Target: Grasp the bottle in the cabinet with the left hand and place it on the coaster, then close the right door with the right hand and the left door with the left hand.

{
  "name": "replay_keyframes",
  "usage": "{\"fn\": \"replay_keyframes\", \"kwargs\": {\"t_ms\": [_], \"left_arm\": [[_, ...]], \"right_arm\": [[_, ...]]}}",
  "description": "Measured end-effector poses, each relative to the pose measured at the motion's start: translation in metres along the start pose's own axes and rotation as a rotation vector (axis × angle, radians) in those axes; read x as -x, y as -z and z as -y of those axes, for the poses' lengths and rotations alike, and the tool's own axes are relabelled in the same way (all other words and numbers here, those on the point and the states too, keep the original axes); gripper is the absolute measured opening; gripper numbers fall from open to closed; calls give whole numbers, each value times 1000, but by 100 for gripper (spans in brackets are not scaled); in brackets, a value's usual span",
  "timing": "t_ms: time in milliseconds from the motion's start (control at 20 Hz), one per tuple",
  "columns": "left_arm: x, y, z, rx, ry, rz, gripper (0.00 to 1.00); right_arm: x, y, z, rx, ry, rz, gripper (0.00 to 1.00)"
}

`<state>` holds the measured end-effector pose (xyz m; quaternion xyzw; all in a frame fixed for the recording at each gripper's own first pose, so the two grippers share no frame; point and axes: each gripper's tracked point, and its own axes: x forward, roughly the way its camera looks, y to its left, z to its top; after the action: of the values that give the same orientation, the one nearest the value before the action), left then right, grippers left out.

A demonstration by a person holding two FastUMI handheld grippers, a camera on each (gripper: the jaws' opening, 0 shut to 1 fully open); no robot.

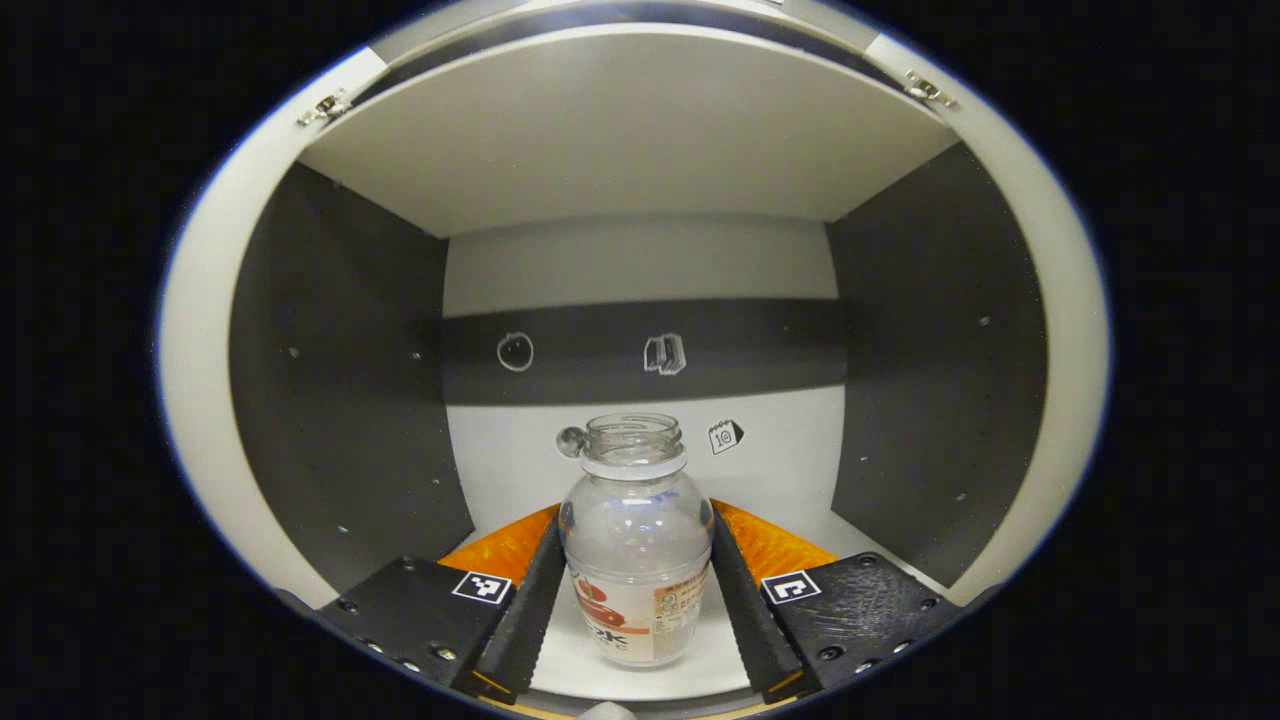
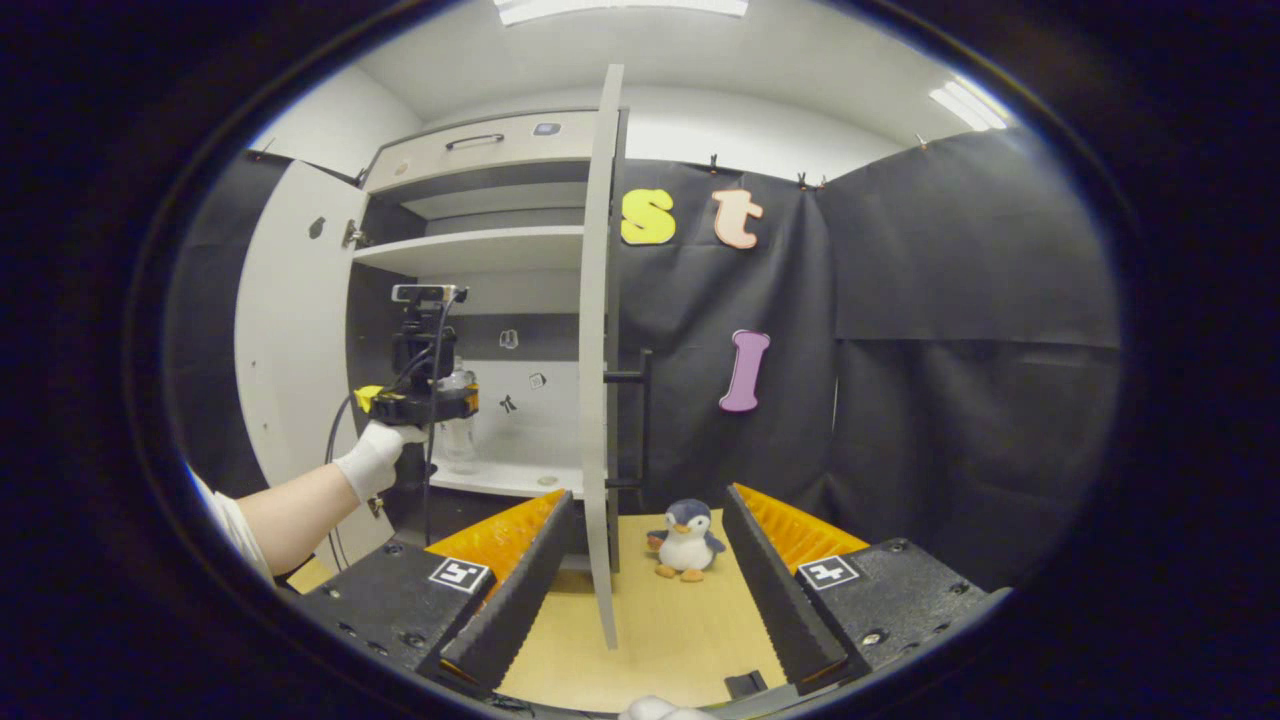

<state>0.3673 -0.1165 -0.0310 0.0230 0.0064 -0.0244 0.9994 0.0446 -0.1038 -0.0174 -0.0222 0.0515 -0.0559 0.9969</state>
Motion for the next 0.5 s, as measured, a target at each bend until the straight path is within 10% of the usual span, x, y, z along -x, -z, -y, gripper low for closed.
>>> {"fn": "replay_keyframes", "kwargs": {"t_ms": [500], "left_arm": [[223, 66, -12, 54, 152, -15, 72]], "right_arm": [[36, 14, -19, 2, 28, 10, 97]]}}
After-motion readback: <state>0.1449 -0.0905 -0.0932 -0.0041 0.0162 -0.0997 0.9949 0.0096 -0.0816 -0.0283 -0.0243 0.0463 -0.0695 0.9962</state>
